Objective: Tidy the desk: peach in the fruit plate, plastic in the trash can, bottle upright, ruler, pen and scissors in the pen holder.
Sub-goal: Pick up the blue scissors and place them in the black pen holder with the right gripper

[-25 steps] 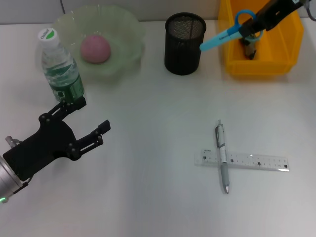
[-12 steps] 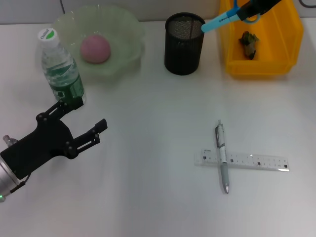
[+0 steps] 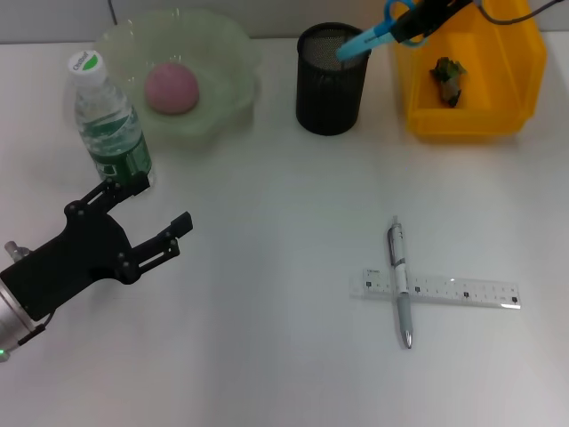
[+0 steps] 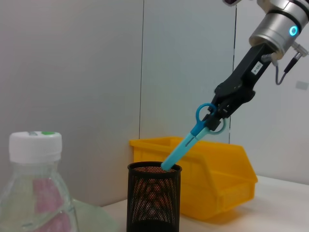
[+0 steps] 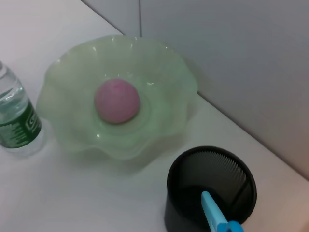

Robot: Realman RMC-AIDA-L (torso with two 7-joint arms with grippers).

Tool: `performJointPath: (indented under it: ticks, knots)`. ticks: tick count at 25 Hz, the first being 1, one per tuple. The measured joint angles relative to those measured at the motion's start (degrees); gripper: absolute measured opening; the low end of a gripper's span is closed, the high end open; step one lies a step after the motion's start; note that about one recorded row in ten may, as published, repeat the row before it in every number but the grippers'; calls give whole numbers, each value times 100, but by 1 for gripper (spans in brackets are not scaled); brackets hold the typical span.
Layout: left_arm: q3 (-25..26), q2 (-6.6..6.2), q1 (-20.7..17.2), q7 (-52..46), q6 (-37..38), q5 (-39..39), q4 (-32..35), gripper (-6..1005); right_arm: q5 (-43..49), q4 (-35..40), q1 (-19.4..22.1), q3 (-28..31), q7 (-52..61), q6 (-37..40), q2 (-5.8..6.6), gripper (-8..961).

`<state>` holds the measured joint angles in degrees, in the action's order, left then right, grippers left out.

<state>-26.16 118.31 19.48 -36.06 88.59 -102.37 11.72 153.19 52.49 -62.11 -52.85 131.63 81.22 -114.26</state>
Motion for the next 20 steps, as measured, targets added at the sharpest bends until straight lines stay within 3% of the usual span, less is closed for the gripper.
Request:
performJointPath:
  ticks: [20]
  knots:
    - [14, 8, 11, -6, -86, 1, -16, 825, 21, -1220, -360, -240, -3, -1328, -80, 119]
